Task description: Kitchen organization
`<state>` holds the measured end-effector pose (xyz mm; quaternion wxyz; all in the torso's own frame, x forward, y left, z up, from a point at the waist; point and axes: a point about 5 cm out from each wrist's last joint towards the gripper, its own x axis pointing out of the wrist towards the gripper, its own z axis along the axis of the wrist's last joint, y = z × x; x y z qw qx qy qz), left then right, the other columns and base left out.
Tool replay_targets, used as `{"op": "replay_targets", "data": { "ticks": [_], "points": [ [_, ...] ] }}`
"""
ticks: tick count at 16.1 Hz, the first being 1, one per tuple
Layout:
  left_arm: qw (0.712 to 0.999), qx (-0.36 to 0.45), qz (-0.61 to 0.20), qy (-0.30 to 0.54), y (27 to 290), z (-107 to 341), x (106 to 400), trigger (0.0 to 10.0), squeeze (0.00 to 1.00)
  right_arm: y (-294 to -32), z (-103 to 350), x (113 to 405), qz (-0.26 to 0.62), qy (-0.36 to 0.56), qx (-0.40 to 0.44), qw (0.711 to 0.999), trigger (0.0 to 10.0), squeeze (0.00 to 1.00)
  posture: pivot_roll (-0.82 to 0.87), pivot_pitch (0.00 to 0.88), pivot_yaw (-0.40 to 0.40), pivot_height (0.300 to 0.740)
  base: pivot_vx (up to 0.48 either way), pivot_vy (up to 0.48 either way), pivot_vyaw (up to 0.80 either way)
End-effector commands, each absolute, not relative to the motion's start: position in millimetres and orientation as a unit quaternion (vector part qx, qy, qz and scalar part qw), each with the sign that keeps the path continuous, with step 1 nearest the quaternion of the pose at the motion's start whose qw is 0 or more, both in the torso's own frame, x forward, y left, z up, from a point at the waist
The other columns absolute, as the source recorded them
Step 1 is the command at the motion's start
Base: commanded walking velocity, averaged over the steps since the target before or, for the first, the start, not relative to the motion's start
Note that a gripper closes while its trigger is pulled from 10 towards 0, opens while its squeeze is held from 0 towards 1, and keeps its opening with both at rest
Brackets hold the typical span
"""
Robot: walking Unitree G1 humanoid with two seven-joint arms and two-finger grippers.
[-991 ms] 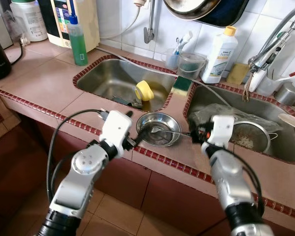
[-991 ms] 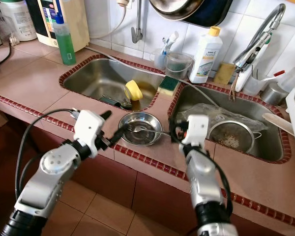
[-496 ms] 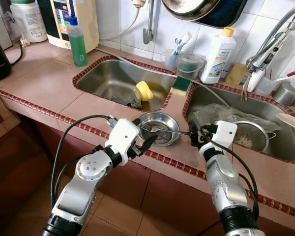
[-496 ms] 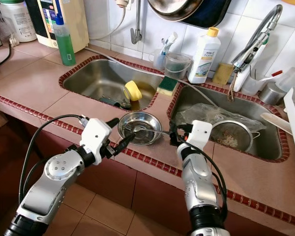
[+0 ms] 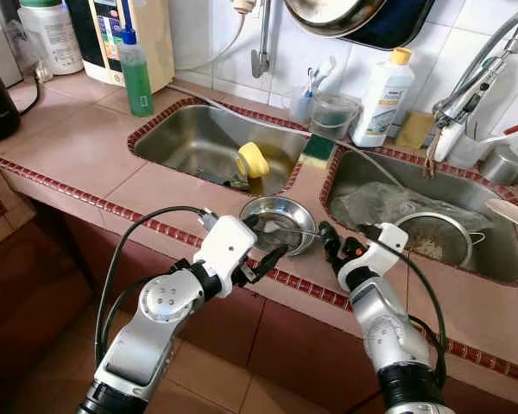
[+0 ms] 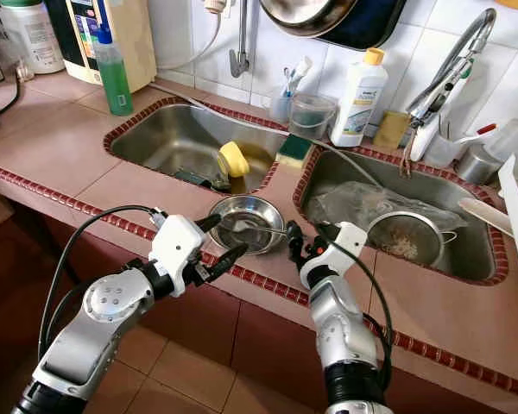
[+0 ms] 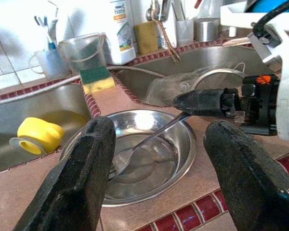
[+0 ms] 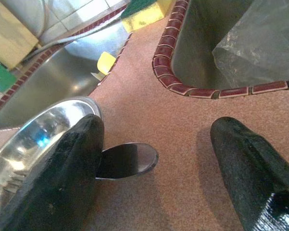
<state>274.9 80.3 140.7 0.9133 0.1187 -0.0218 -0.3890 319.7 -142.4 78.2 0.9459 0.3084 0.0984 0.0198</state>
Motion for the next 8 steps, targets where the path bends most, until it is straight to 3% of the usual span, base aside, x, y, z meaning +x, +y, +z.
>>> {"op": "replay_targets", "data": {
  "ticks": [1, 8],
  "points": [
    [0.909, 0.125, -0.397, -0.03, 76, 143, 272, 10.0, 0.0, -145, 78, 319, 0.018, 0.103, 0.323, 0.941, 10.0, 0.0, 0.02, 0.0, -0.102, 0.74, 0.0, 0.0, 0.0],
    [0.905, 0.124, -0.405, -0.032, 72, 144, 272, 10.0, 0.0, -134, 92, 318, 0.076, 0.077, 0.388, 0.915, 10.0, 0.0, 0.01, 0.0, -0.098, 0.74, 0.0, 0.0, 0.0]
  ]
}}
